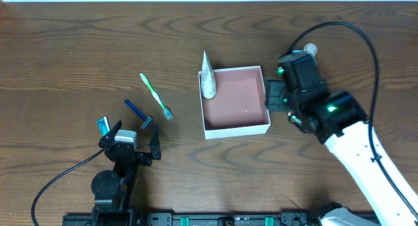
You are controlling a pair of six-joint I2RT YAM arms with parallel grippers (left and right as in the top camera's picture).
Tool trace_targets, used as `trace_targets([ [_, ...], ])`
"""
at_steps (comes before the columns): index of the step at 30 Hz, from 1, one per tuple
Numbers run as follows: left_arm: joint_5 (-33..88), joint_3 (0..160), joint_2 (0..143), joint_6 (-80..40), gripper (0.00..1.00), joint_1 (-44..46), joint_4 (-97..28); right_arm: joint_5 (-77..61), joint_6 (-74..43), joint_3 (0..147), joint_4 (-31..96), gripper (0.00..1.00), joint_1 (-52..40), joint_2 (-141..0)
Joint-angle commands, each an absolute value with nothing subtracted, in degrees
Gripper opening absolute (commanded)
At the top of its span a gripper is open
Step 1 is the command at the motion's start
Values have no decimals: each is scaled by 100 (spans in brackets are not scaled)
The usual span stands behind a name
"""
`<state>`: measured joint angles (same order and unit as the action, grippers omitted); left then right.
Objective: Pack container
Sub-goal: 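Withdraw the right gripper from the box toward the right side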
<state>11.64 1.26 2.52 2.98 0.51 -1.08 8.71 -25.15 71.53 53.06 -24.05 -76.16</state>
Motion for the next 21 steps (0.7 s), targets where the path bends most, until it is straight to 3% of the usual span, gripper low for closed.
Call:
trace_targets([
  [1, 1223, 23, 255, 331, 98, 27, -296, 917, -2309, 7122, 5588, 58, -2150, -7747],
  [21, 1223, 23, 255, 331, 98, 27, -296, 567, -2716, 5349, 4823, 59, -2064, -7891],
])
